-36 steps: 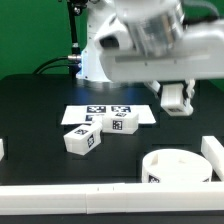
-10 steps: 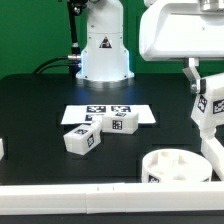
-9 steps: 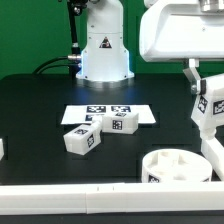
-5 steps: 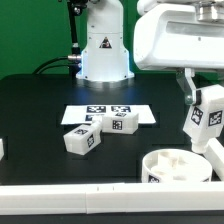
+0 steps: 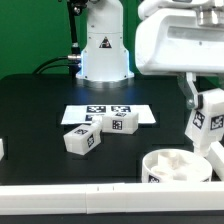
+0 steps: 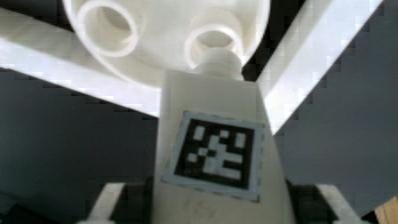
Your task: Assemble stool
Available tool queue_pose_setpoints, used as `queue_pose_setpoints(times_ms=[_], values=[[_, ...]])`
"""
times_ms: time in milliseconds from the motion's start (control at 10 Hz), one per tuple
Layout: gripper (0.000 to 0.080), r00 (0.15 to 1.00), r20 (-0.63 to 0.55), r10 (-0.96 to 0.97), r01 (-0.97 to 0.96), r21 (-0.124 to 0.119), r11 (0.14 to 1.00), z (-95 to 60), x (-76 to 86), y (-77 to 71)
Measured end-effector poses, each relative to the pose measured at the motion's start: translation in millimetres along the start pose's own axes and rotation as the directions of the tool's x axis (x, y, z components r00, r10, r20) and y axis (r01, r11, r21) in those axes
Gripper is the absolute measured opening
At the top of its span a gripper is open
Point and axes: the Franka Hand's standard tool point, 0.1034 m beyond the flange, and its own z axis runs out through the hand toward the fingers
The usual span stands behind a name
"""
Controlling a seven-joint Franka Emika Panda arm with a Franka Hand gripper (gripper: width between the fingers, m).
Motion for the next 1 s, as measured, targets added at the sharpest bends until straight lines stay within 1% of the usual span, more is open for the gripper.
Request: queue_pose_setpoints(times_ms=[100,500,800,1000], values=[[0.0323,1.0,-0.002,-0.003,0.003,-0.001,1.0,2.9,1.6,0.0],[0.0323,1.0,0.01,-0.022,0.022,0.001,1.0,16.4,-8.8,-0.8],[0.0323,0.999,0.011,-0.03,0.03,0.007,1.0,24.2,-15.5,-8.1],[0.0324,0.999,-0.041,-0.032,0.032,0.01,0.999,25.4,-12.1,-16.6]])
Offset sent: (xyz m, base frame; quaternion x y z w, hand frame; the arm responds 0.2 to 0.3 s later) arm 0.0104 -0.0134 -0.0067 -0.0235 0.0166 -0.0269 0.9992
